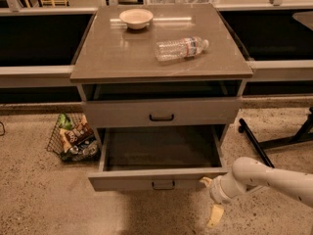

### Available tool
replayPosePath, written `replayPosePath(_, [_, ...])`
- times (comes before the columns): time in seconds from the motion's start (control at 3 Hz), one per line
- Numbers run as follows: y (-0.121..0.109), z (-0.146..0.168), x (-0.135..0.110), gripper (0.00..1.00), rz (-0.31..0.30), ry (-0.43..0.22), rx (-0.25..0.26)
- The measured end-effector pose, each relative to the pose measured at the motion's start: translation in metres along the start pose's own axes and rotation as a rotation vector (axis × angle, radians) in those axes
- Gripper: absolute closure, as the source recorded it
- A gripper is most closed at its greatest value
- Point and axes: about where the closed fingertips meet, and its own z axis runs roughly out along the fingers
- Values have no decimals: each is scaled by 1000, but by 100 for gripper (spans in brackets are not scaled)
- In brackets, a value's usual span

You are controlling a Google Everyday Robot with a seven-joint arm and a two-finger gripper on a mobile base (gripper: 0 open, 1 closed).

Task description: Close middle drawer

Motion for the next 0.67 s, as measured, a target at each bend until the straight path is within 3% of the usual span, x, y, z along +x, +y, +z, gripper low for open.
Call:
replayPosePath(0.33, [-13,-1,-4,0,-36,-30,21])
replayPosePath(0.67, [-47,-10,-17,18,-132,-59,63])
